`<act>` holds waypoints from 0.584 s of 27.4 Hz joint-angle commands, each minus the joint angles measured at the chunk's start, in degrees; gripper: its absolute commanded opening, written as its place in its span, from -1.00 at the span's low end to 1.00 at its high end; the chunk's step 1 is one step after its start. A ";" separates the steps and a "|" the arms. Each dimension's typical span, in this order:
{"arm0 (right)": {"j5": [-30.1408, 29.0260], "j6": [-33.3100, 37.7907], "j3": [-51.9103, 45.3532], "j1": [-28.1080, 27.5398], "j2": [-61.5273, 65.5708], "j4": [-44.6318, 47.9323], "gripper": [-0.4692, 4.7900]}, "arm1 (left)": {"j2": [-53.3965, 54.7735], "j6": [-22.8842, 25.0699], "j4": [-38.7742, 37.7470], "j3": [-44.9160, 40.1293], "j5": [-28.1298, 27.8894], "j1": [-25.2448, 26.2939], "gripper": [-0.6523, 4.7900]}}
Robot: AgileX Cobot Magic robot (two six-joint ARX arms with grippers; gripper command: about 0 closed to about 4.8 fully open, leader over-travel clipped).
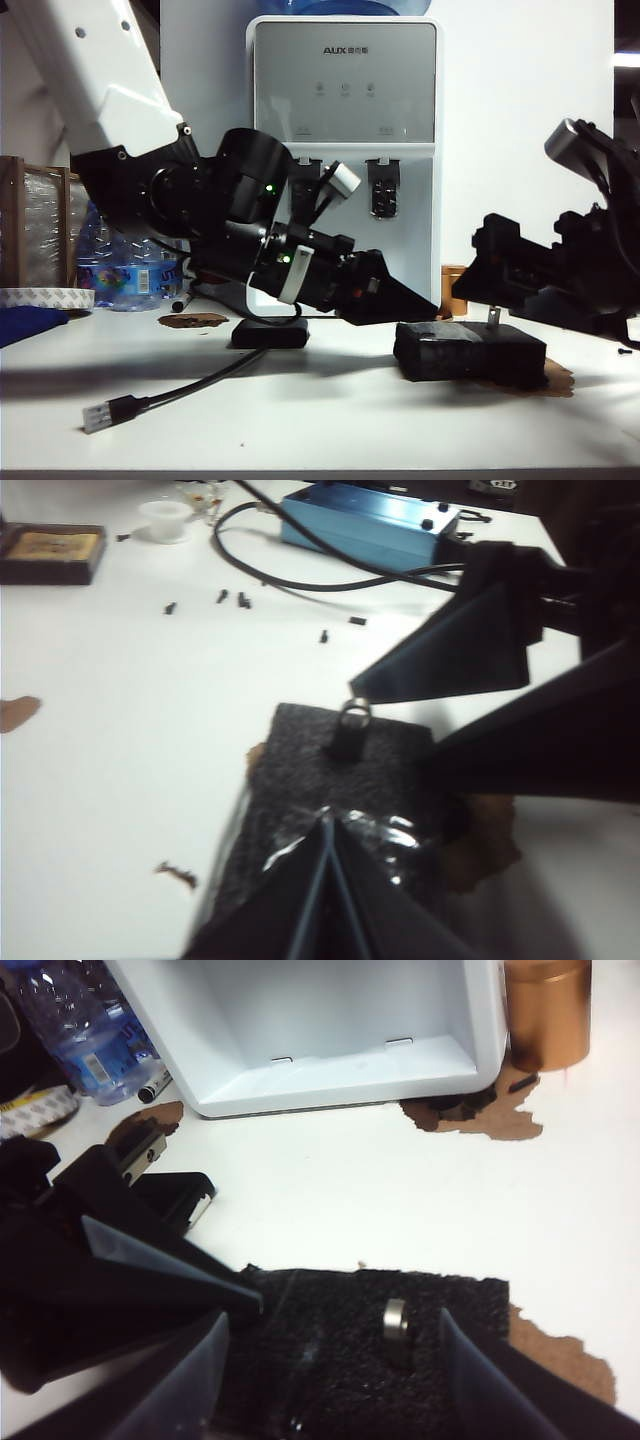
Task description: Take the USB flash drive out of the black sponge and insert it into the slot on top of the black USB adpator box.
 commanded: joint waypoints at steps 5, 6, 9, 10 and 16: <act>0.74 -1.70 0.17 0.13 -0.02 0.81 0.26 | 0.15 -0.37 0.72 0.04 0.26 -1.03 -0.78; 0.74 -1.81 0.17 0.13 -0.02 0.81 0.14 | 0.44 -0.37 0.68 0.04 0.24 -1.07 -0.78; 0.76 -2.12 0.20 0.13 -0.02 0.85 -0.01 | 1.57 -0.37 0.59 0.04 0.09 -1.05 -0.78; 0.76 -2.12 0.20 0.13 -0.02 0.85 -0.01 | 2.10 -0.37 0.46 0.04 0.00 -1.03 -0.78; 0.50 -2.12 0.20 0.13 -0.02 0.85 -0.83 | 3.93 0.07 0.39 -0.07 -0.15 0.33 -0.78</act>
